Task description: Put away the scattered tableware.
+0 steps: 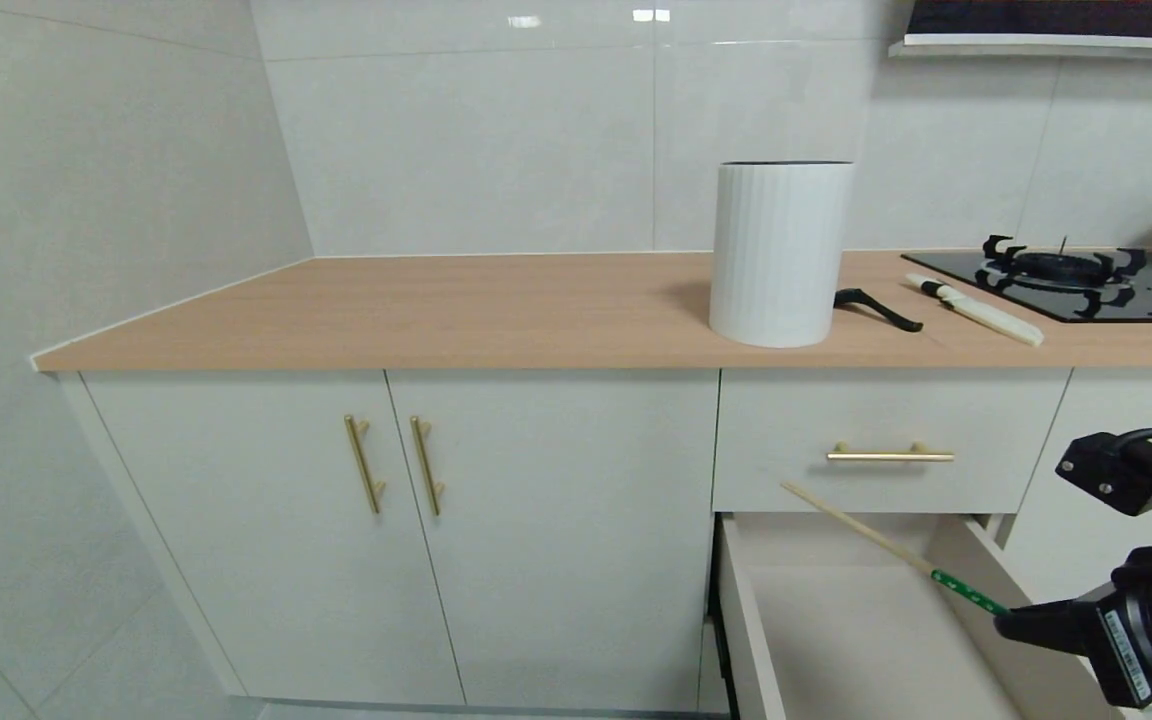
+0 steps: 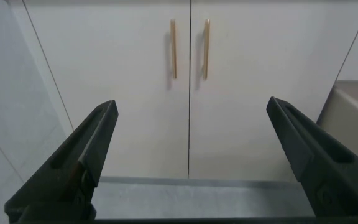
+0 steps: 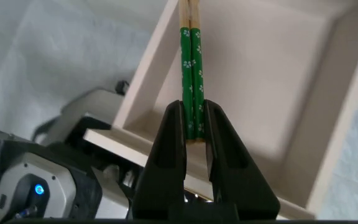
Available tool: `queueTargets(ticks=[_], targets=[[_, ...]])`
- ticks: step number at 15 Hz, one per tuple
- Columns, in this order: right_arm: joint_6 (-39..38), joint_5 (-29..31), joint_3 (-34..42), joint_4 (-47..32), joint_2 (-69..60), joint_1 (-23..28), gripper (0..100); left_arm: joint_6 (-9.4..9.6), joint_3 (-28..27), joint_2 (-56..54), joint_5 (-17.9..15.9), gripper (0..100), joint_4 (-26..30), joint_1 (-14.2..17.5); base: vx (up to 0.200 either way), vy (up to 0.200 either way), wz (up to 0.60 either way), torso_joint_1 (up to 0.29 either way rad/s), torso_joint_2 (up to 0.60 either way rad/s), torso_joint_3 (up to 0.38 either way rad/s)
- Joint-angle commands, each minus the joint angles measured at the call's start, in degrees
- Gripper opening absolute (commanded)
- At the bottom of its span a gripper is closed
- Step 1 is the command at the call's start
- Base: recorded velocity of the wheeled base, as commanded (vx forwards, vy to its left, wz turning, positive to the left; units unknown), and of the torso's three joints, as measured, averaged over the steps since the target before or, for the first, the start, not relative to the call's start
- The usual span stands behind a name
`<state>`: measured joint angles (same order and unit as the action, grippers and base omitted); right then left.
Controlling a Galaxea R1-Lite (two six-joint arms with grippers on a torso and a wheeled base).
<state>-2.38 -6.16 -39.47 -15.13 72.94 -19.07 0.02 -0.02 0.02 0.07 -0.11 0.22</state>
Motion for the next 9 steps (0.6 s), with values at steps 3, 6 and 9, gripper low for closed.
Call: queueTargets(ticks=[3,6,9], targets=[[-0.1,-0.2,0.4,0.2,5.2,-0.5,0,-0.02,0.0,0.0,0.0,100,0.0,0.0,0.0,0.0,0.0,-0.1,0.42,0.294],[-0.1,-0.1,0.3,0.3,7.5,-0.5,0,-0.02,0.0,0.0,0.0,100,0.0,0.0,0.0,0.0,0.0,0.006,0.03,-0.001],[-0.3,0.0,0.4,3.4,12.8,-0.2,0,-0.02,0.0,0.0,0.0,100,0.0,0.0,0.0,0.0,0.0,-0.07,0.1,0.091]])
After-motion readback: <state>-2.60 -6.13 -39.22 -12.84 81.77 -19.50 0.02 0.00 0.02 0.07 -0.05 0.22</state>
